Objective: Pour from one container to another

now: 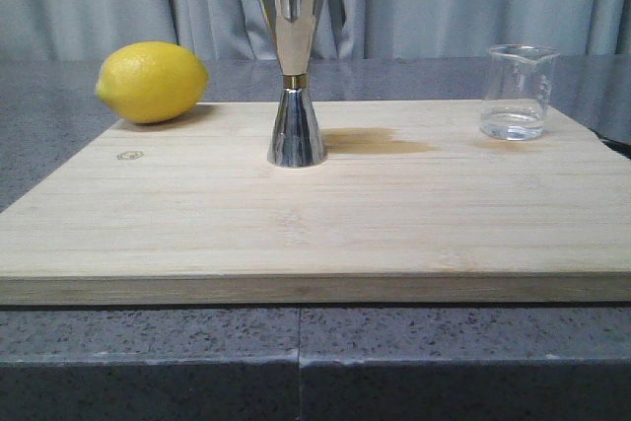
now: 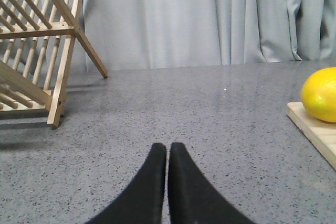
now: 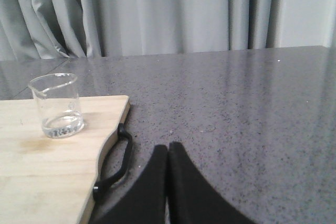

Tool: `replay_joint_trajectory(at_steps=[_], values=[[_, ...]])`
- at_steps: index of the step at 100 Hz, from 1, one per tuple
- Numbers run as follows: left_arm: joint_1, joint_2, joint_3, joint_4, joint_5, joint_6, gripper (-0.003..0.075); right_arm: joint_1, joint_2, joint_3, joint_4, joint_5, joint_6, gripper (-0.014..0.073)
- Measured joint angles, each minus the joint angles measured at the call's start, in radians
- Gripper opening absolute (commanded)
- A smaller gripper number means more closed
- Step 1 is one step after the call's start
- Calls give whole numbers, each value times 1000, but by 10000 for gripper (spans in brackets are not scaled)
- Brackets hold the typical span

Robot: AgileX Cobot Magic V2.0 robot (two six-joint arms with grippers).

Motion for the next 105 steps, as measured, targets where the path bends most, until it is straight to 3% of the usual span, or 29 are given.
replay_joint_trajectory(at_steps=[105], values=[[0, 0, 0, 0, 0, 0, -19, 0, 0, 0, -6, -43, -13, -71]])
